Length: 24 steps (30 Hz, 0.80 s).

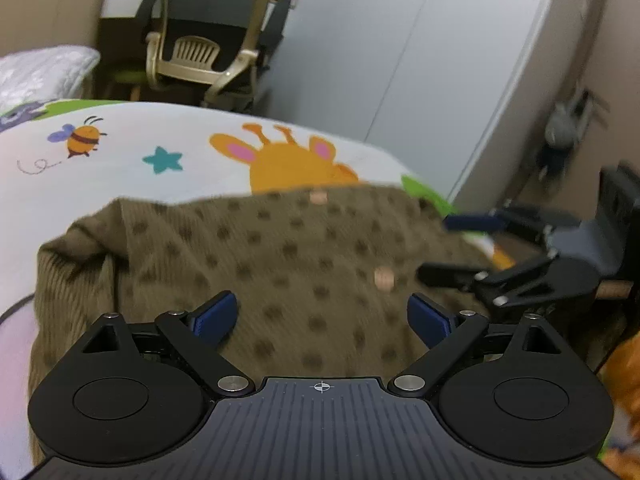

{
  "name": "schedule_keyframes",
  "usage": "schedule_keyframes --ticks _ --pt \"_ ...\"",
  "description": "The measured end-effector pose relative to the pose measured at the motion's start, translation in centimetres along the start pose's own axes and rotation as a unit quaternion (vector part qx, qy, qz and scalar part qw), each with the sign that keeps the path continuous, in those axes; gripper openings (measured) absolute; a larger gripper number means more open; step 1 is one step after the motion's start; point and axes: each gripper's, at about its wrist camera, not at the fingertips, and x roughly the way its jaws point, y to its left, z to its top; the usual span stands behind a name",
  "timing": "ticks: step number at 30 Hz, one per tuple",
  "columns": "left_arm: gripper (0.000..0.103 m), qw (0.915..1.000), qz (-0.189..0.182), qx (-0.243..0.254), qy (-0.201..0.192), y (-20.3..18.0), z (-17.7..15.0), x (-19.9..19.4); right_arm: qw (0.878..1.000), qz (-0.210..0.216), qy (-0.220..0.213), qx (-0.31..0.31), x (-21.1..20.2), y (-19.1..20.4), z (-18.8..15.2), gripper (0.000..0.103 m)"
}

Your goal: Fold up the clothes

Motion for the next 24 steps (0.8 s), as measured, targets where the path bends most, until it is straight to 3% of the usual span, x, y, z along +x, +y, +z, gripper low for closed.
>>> schedule_keyframes --ticks 8,14,19,24 --pt "0.097 0.9963 0.046 0.071 0.019 -2.4 -1.8 -0.2 0.999 -0.024 0.011 0.021 -0.9 -0.5 -1.7 0.101" --pt "0.098 0.9886 0.081 0.123 0.033 -4.1 -3.2 -0.3 0.999 0.013 -0.027 0.012 -3.4 1.1 -1.3 0.103" --pt "0.100 0.9822 0.101 0.154 0.036 -5.2 -4.1 -0.2 0.999 -0.010 0.026 -0.021 -1.1 3.3 -2.5 0.103" --pt "0.100 0.9820 0.101 0.156 0.036 -5.1 -4.6 -0.5 0.998 0.017 0.054 0.015 -1.2 2.3 -2.9 0.103"
